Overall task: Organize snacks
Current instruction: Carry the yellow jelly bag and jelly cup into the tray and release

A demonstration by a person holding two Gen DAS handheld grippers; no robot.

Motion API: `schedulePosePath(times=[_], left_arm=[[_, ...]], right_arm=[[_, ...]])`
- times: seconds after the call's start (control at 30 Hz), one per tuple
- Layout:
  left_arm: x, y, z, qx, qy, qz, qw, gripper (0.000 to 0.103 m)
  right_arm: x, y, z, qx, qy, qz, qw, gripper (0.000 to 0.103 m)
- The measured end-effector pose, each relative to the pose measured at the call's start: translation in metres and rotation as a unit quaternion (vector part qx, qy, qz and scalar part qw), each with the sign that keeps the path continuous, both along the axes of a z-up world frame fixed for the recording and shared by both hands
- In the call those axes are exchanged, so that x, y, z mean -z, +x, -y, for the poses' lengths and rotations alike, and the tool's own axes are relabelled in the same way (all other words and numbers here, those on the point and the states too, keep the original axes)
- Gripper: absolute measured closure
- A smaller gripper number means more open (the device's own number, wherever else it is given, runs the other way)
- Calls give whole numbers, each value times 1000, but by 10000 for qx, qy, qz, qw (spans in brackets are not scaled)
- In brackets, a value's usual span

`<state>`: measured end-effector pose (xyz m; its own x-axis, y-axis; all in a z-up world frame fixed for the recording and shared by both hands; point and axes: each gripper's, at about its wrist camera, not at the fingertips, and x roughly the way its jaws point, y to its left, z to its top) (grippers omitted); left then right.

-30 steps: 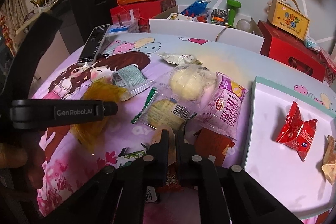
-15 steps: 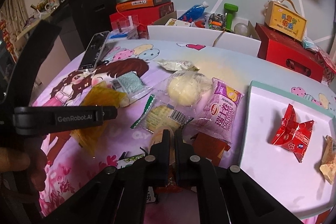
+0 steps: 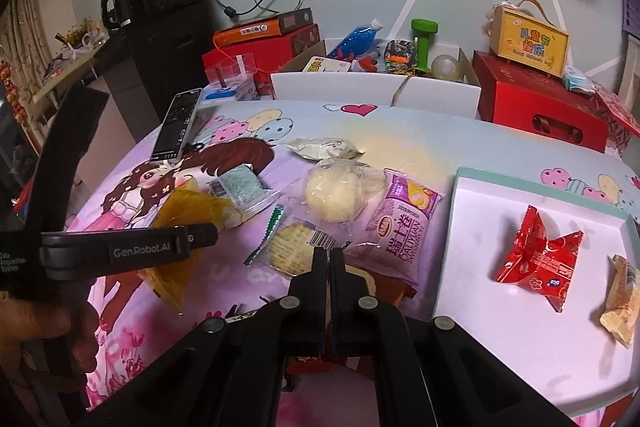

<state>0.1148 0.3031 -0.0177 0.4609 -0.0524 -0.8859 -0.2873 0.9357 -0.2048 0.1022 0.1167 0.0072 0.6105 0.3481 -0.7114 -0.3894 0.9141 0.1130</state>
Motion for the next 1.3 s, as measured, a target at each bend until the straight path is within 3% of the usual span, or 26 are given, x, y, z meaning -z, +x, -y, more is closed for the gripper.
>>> schedulePosePath(times=[0.83, 1.1, 1.3], left_arm=[[-31, -5, 31, 346, 197, 425, 9983, 53], [-43, 0, 78, 920, 302, 590, 9936, 53], [-47, 6, 140, 1687, 397, 661, 9826, 53]], right_arm=[[-26, -4, 36, 339, 313, 272, 9986, 101], [-34, 1, 92, 1095, 368, 360, 9927, 101], [-40, 0, 154, 1883, 401, 437, 9803, 102]])
